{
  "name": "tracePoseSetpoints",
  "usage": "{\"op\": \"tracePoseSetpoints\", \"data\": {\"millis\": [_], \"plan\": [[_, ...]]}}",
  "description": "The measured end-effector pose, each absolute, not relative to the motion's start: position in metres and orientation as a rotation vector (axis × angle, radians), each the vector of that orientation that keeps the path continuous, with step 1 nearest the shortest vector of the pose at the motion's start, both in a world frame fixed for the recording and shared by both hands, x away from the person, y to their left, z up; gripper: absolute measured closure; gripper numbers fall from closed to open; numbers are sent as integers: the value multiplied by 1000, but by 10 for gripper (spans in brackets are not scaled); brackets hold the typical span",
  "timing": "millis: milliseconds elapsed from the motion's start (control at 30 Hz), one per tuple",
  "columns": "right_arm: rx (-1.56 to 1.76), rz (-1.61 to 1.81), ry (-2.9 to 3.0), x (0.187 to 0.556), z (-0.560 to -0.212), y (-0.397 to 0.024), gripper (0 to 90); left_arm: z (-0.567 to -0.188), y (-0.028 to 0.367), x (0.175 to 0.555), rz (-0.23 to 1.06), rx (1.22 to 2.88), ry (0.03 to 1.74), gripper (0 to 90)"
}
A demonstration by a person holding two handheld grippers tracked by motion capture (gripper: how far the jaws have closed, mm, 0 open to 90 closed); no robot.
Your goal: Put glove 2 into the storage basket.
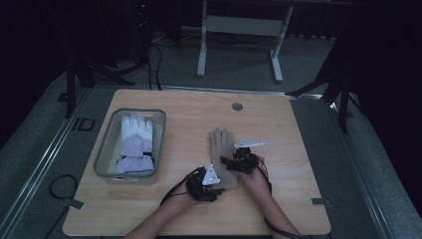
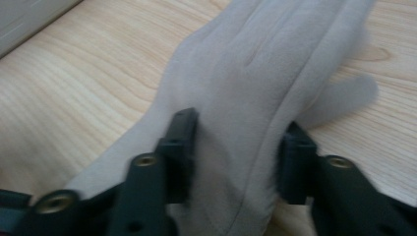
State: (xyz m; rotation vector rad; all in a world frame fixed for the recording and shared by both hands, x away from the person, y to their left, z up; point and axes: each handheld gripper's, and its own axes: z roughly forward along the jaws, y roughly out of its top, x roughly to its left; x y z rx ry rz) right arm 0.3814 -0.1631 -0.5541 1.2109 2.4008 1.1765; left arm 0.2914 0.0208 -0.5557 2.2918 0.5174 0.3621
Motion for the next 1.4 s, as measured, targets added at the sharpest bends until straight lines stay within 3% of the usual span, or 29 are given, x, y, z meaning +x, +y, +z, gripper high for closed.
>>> {"op": "tracePoseSetpoints", "data": {"millis": [67,100,200,300,900,1400], "plan": [[1200,1166,2400,380,-553,-162,644,-555,20,292,367,2297,523,530],[1177,1145,2385,377,-551,-158,691,-554,19,292,392,2310,527,642],[1172,1147,2366,374,-550,-158,714,-553,19,293,420,2312,541,767],[1140,1140,2341,371,-550,-157,725,-552,20,293,403,2305,554,798],[1094,1217,2333,366,-526,-155,733,-520,31,285,393,2272,533,820],[1019,1280,2333,371,-490,-134,732,-487,57,284,460,2273,522,820]]}}
